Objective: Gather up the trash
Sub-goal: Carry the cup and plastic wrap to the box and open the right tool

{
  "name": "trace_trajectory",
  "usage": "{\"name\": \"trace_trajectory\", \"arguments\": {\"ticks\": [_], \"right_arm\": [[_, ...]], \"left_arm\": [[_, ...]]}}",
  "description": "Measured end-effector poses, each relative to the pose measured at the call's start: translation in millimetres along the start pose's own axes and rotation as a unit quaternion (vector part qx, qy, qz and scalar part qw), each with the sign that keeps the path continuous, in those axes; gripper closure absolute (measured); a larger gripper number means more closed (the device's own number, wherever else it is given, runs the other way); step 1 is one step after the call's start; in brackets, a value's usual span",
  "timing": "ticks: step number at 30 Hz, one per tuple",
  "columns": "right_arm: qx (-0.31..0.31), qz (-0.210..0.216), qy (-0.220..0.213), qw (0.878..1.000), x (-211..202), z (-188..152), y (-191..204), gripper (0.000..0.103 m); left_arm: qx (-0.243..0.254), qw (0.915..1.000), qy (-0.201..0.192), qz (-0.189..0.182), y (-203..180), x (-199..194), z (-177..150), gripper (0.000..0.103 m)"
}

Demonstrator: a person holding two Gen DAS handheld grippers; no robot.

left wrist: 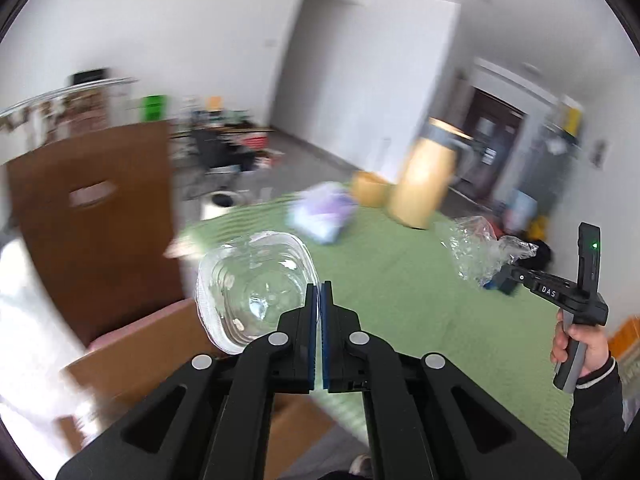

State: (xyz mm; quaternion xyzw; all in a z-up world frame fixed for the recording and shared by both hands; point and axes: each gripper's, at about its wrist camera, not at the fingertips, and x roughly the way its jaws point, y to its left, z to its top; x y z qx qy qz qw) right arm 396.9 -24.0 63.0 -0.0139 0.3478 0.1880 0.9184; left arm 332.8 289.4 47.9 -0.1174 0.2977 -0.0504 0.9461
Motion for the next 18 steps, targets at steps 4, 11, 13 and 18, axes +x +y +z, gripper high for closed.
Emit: {"name": "trace_trajectory", "arguments": {"ticks": [4, 11, 13, 18], "right_arm": [[-0.069, 0.07, 0.041, 0.994, 51.1, -1.3, 96.1, 0.099], [-0.153, 0.135, 0.111, 0.973, 107.5, -31.9, 206.8, 0.099], [-0.167, 0.14, 0.126, 0.968, 116.0, -37.5, 223.6, 0.099], [-0.206, 0.133, 0.165, 0.955, 153.7, -51.7, 262.8, 0.099]], "left_arm": [[-0.048, 0.9974, 0.006, 0.053, 68.7, -35.5, -17.9, 0.103], [-0.09, 0.9921, 0.015, 0.085, 123.9, -54.2, -49.8, 0.103], [-0.095, 0.9915, 0.016, 0.087, 132.7, -58.9, -54.9, 0.103], [-0.1, 0.9898, 0.011, 0.101, 132.6, -53.9, -60.0, 0.103]]}}
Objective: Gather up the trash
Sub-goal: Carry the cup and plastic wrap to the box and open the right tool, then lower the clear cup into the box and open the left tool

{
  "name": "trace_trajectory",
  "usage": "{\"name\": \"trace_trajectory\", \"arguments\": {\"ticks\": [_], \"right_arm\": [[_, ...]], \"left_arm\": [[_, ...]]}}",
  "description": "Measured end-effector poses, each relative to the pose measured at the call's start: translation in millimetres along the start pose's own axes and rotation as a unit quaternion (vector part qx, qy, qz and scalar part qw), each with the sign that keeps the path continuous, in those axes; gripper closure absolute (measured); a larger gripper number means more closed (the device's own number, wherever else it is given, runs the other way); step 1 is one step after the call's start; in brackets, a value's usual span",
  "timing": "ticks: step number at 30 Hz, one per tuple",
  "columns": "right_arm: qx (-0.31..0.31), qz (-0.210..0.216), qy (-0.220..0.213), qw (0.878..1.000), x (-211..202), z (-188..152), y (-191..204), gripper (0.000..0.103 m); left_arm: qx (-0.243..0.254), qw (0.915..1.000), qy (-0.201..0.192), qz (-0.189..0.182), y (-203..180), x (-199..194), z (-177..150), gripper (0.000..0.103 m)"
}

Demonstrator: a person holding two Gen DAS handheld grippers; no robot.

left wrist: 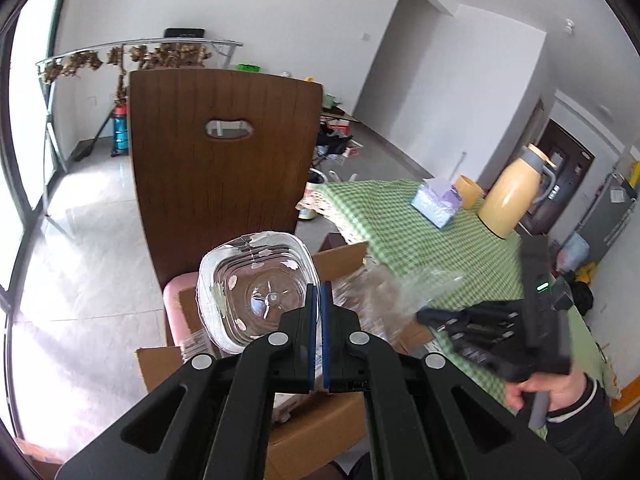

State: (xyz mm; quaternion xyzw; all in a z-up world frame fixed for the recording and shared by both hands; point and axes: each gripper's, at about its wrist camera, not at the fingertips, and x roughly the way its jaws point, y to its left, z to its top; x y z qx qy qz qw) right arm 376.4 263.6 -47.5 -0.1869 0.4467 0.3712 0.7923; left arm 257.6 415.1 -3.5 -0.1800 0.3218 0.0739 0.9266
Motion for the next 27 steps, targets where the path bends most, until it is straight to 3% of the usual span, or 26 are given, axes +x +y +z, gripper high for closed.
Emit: {"name": "trace_trajectory", "arguments": {"ticks": [3, 5, 8, 12, 19, 21, 27], "right_arm": [[-0.041, -0.033, 0.026, 0.998, 37.8, 10.0, 23.5, 0.089], [-0.052, -0.061, 0.049, 0.996, 61.5, 18.0, 30.7, 0.031], [-0.03, -0.043, 0.051, 0.997, 65.4, 20.4, 23.8, 0.028], [0.002, -0.043, 0.004, 0.999, 32.1, 26.2, 1.5, 0.028], [0.091, -0.042, -0.062, 0.993, -37.4, 18.8, -47.2, 0.027], [0.1, -0.041, -0.073, 0.991, -50.9, 14.0, -52.2, 0.027], [0.112, -0.043, -0.091, 0.989, -72.6, -8.6, -55.3, 0.027]], "left_arm": [[-0.009, 0.9999, -0.01, 0.003, -8.8, -5.4, -1.6, 0.103], [-0.014, 0.9998, -0.014, 0.001, -11.1, -11.6, -3.1, 0.103], [-0.012, 0.9997, -0.015, -0.013, -16.5, -16.4, -8.3, 0.103], [-0.016, 0.999, 0.003, -0.041, -22.3, -8.0, -20.0, 0.103], [-0.047, 0.9867, 0.075, -0.136, -48.0, 50.5, -36.3, 0.103], [-0.055, 0.9823, 0.109, -0.143, -59.6, 72.9, -39.6, 0.103], [-0.064, 0.975, 0.15, -0.151, -89.3, 132.1, -49.1, 0.103]]}}
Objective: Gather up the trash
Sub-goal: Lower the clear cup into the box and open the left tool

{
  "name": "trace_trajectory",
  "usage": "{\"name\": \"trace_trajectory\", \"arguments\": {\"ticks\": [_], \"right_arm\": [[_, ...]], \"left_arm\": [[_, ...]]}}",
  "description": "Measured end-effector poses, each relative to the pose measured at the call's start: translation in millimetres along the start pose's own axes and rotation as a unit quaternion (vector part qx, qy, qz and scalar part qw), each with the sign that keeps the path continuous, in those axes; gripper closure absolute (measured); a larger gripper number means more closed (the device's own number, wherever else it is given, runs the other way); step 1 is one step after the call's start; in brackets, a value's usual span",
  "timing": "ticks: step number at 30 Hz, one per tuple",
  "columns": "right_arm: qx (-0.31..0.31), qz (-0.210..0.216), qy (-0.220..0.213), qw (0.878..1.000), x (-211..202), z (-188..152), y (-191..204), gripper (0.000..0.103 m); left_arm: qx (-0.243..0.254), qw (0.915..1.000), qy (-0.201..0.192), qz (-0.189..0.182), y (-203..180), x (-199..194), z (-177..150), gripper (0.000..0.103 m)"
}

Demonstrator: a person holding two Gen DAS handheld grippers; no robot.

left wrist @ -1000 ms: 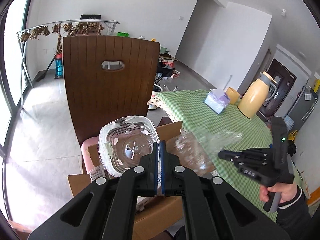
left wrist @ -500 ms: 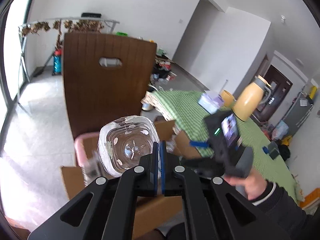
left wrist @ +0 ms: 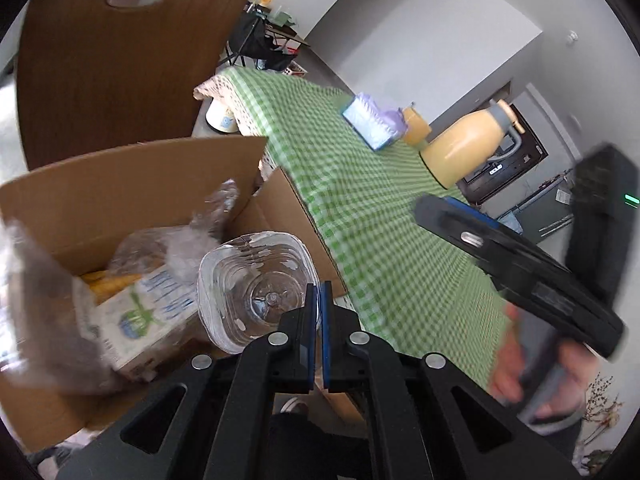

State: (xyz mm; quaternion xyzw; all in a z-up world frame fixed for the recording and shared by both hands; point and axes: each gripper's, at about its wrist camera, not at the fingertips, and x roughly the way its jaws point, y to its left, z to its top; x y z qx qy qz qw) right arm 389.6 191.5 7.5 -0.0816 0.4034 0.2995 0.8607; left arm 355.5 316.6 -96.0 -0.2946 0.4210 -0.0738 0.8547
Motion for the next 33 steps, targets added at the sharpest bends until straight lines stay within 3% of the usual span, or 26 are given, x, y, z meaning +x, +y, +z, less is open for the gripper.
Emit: {"name": "trace_trajectory", "arguments": {"ticks": [2, 5, 7, 9, 10, 14, 20, 24, 29, 33], "right_arm": [[0.0, -0.001, -0.001, 1.0, -5.3, -4.2, -3.3, 0.027], [0.01, -0.006, -0.005, 1.0, -14.5, -12.1, -13.2, 0.027], [0.014, -0.01, -0.002, 1.0, -17.5, -17.2, -17.9, 0.023], [0.013, -0.014, 0.001, 1.0, -20.1, -22.1, -21.3, 0.022], [0.012, -0.015, 0.002, 1.0, -20.9, -24.0, -22.8, 0.022], [0.012, -0.004, 0.011, 1.0, -19.6, -31.0, -24.6, 0.022], [0.011, 0.045, 0.019, 0.999, -12.4, -32.3, -10.7, 0.022], [0.004, 0.068, 0.028, 0.997, -4.3, -29.9, 6.0, 0.022], [0.004, 0.082, 0.024, 0.996, -8.4, -29.3, 18.7, 0.022], [0.017, 0.078, 0.012, 0.997, -19.1, -33.9, 12.3, 0.022]], "left_arm": [[0.002, 0.9996, 0.016, 0.024, -0.7, 23.8, -0.5, 0.103], [-0.017, 0.9988, 0.045, 0.006, 2.0, 60.0, 4.5, 0.103], [-0.039, 0.997, 0.059, 0.03, 6.0, 80.6, 7.5, 0.1], [-0.046, 0.9954, 0.064, 0.054, 5.5, 91.4, 11.0, 0.058], [-0.052, 0.9949, 0.056, 0.066, 4.8, 89.3, 11.8, 0.053], [-0.037, 0.9981, 0.024, 0.043, -4.8, 60.0, 16.6, 0.041], [0.025, 0.9933, -0.055, 0.099, -15.3, -26.6, 10.3, 0.033], [0.031, 0.9825, -0.11, 0.147, -9.9, -85.1, -5.8, 0.028], [0.055, 0.9522, -0.178, 0.242, -5.4, -150.1, -26.2, 0.018], [0.077, 0.9482, -0.194, 0.239, -14.5, -164.5, -29.9, 0.01]]}}
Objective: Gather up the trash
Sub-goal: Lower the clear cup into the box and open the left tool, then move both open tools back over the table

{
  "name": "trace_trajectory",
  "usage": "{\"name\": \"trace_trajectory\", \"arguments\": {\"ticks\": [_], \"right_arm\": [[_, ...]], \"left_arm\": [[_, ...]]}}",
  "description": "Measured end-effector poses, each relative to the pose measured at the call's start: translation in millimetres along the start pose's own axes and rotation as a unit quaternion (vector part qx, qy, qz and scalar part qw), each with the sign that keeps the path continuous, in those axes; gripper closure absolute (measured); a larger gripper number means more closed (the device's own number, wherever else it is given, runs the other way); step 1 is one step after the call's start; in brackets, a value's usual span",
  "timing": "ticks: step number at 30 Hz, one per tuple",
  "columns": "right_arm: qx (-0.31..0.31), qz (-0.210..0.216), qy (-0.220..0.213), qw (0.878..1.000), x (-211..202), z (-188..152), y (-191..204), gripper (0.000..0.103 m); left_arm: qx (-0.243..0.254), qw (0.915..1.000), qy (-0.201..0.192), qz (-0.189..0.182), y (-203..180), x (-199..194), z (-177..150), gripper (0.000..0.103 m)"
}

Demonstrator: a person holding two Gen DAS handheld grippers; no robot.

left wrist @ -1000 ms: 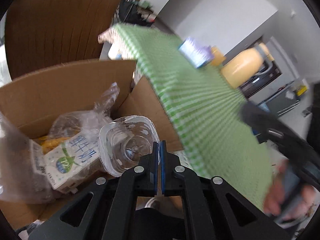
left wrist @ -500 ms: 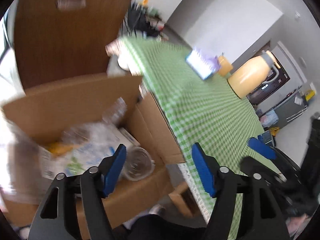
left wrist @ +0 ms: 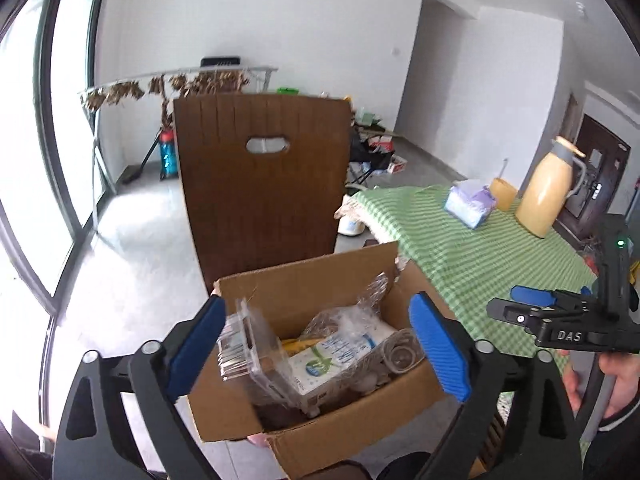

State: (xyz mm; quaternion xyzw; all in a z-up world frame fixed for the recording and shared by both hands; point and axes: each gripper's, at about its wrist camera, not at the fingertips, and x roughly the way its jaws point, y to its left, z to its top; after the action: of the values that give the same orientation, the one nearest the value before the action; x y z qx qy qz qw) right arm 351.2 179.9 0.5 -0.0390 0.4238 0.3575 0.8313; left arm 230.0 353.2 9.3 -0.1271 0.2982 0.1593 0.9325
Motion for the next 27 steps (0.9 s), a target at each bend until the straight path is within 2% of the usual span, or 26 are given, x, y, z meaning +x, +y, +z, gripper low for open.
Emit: {"name": "trace_trajectory", "arguments": {"ticks": [4, 8, 11, 13, 15, 17, 18, 20, 22, 23, 24, 27], "right_arm": [[0.029, -0.02, -0.031, 0.999, -26.0, -8.7, -24.4, 0.022], [0.072, -0.08, -0.067, 0.992, -59.0, -31.9, -76.2, 0.022], [0.11, -0.14, -0.085, 0.98, -84.0, -52.0, -122.9, 0.022], [0.152, -0.202, -0.101, 0.962, -107.9, -70.0, -168.3, 0.022], [0.196, -0.275, -0.111, 0.935, -133.2, -86.2, -217.7, 0.022], [0.225, -0.342, -0.124, 0.904, -154.7, -97.5, -262.6, 0.022], [0.249, -0.376, -0.13, 0.883, -167.5, -103.3, -294.5, 0.022], [0.301, -0.415, -0.133, 0.848, -185.5, -110.5, -351.9, 0.022], [0.33, -0.444, -0.128, 0.823, -193.4, -113.7, -393.5, 0.022], [0.346, -0.453, -0.118, 0.813, -194.7, -113.9, -416.4, 0.022], [0.358, -0.453, -0.112, 0.809, -193.8, -112.5, -436.0, 0.022], [0.375, -0.439, -0.101, 0.81, -186.1, -108.8, -473.3, 0.022]], "left_arm": [[0.011, 0.9997, 0.003, -0.022, -24.3, -0.8, 1.4, 0.008], [0.034, 0.9983, 0.004, -0.047, -65.1, 9.2, -3.1, 0.008], [0.056, 0.9955, -0.002, -0.077, -105.6, 18.7, -4.4, 0.008], [0.074, 0.9916, -0.007, -0.106, -136.2, 26.5, -4.0, 0.008], [0.094, 0.9856, -0.01, -0.14, -173.5, 37.1, -3.0, 0.008], [0.106, 0.9795, -0.012, -0.171, -204.8, 47.1, -2.8, 0.007], [0.112, 0.9766, -0.01, -0.184, -220.8, 52.8, -2.6, 0.007], [0.127, 0.9683, -0.002, -0.215, -259.1, 67.4, -1.4, 0.007], [0.14, 0.9588, 0.007, -0.247, -294.3, 83.2, -0.9, 0.007], [0.146, 0.9536, 0.013, -0.263, -312.4, 93.3, -0.9, 0.007], [0.15, 0.9512, 0.023, -0.269, -329.8, 103.9, -1.4, 0.007], [0.168, 0.9423, 0.042, -0.287, -371.5, 127.0, -4.5, 0.007]]}}
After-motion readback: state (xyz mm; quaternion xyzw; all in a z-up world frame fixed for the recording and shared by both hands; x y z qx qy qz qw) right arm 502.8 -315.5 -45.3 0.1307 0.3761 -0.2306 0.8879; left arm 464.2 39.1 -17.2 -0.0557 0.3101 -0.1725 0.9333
